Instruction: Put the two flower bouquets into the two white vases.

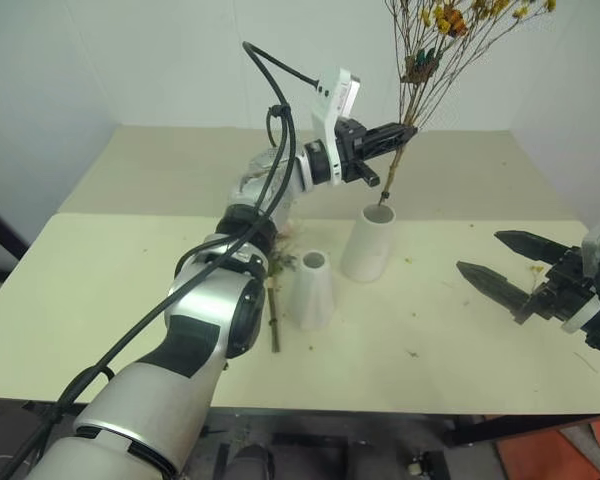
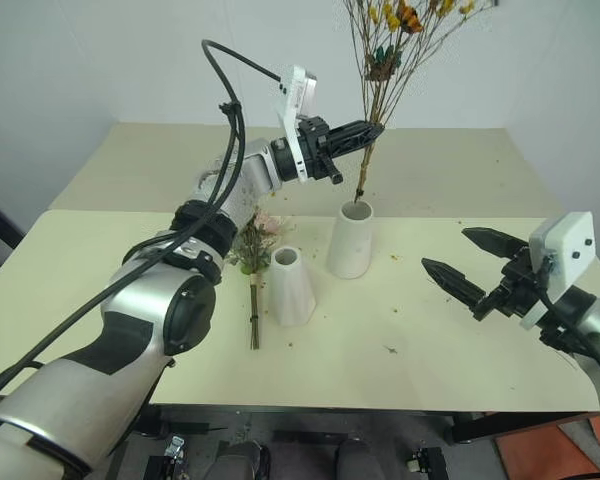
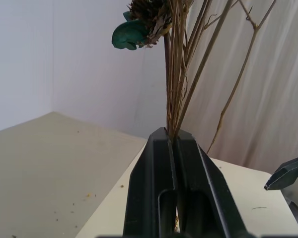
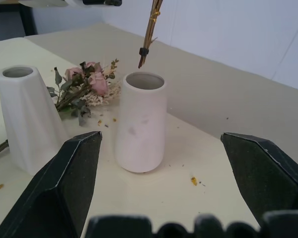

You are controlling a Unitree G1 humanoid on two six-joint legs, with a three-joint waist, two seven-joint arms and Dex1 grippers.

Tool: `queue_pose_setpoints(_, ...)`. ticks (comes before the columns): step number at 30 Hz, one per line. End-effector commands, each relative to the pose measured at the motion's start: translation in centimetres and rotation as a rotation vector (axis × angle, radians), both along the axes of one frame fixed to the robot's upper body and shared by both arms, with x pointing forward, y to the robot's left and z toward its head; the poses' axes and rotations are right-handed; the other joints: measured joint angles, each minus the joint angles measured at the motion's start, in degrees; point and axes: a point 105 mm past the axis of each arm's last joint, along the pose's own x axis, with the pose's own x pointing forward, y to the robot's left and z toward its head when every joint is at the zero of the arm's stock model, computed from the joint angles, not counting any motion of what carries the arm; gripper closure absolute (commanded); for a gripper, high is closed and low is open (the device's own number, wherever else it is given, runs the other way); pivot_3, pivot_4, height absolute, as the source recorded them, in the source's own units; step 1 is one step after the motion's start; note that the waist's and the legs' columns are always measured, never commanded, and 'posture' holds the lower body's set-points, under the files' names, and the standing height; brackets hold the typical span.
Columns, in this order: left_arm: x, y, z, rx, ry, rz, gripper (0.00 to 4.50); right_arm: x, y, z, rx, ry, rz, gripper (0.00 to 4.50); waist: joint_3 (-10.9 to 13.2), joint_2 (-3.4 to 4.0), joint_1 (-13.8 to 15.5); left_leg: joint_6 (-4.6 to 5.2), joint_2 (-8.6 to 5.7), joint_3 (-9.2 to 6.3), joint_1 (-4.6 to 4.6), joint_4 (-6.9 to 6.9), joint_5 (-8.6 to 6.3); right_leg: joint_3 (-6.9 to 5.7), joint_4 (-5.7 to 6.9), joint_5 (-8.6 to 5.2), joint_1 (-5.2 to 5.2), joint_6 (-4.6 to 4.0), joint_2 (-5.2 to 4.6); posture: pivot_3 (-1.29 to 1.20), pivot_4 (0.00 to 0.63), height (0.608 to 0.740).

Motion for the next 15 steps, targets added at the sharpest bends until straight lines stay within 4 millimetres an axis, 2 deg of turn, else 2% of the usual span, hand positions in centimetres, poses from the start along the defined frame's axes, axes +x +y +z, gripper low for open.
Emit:
queue_pose_setpoints(1,0.1,0.1,0.4,-0.007,-0.036,0.02,4.49,-0.6,0.0,1.3,-0.001,-0.061,-0.006,0.0,0.0,0.0,-0.01,0.0,0.0,0.0,0.0,0.0,0.0,0.0,0.0,0.0,0.0,0.0,0.0,0.0,0.15,0.74)
queue_pose_setpoints(15,0.5,-0.2,-1.5,-0.01,-0.002,0.052,4.49,-0.9,0.0,1.3,-0.003,-0.056,-0.004,0.0,0.0,0.0,0.04,0.0,0.0,0.0,0.0,0.0,0.0,0.0,0.01,0.0,0.0,0.0,0.0,0.0,0.15,0.74)
